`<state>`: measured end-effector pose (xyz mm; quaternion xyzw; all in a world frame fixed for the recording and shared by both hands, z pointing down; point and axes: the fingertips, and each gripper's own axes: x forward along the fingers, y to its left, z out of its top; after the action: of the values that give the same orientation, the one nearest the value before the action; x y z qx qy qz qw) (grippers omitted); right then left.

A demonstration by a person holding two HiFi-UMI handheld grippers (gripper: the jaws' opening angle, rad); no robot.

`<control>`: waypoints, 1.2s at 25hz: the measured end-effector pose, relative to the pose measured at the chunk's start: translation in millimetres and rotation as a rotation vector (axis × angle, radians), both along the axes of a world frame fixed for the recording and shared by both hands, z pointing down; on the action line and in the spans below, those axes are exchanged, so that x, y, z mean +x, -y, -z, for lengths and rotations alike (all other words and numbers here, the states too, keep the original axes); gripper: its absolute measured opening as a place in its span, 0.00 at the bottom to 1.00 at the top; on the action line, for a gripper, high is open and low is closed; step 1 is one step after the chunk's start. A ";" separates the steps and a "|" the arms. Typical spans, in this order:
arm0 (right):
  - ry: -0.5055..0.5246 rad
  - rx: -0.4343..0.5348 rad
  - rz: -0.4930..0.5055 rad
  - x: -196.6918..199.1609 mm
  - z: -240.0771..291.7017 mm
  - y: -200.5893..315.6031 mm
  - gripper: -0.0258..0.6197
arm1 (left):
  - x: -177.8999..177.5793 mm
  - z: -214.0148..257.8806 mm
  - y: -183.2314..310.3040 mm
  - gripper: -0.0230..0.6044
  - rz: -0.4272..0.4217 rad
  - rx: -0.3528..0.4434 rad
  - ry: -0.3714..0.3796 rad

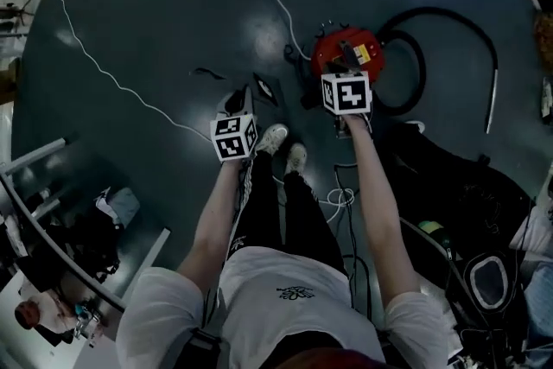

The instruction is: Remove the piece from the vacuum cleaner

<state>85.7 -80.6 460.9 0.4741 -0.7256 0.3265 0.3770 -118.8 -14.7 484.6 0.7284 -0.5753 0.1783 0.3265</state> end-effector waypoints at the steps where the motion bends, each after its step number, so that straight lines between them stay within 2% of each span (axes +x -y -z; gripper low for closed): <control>1: 0.045 0.038 -0.018 -2.7 29.0 -8.8 0.06 | 5.3 32.3 -0.9 0.07 -0.028 0.040 0.005; 3: 0.091 0.092 0.006 -11.0 80.5 -31.9 0.06 | 7.9 91.7 -10.5 0.07 -0.052 0.098 0.007; 5: 0.057 0.166 0.067 -14.9 133.4 -39.9 0.06 | 2.3 144.9 -7.5 0.07 -0.053 0.157 0.022; 7: 0.049 0.282 0.079 -17.4 196.7 -39.6 0.06 | -4.7 201.3 2.6 0.07 -0.051 0.243 0.020; 10: 0.135 0.459 0.051 -26.7 287.0 -52.9 0.06 | -5.8 291.2 10.6 0.07 -0.083 0.406 -0.004; 14: 0.152 0.667 0.062 -32.6 359.6 -76.0 0.06 | 7.8 391.1 16.8 0.07 -0.140 0.612 -0.017; 18: 0.275 0.834 0.009 -32.6 424.7 -92.3 0.06 | 20.4 472.0 1.7 0.07 -0.145 0.776 -0.076; 20: 0.319 0.907 0.003 -35.3 453.8 -101.1 0.06 | 24.8 501.8 -8.7 0.07 -0.157 0.834 -0.087; 23: 0.347 0.990 0.011 -39.3 480.8 -114.4 0.06 | 27.6 527.8 -20.3 0.07 -0.166 0.875 -0.123; 30: 0.364 1.076 0.009 -28.4 506.0 -110.4 0.06 | 40.7 565.8 -20.1 0.07 -0.194 0.954 -0.146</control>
<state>57.4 29.8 -45.1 0.5322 -0.8452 -0.0143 -0.0475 -78.1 5.4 -81.2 0.8576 -0.4979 -0.1268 -0.0221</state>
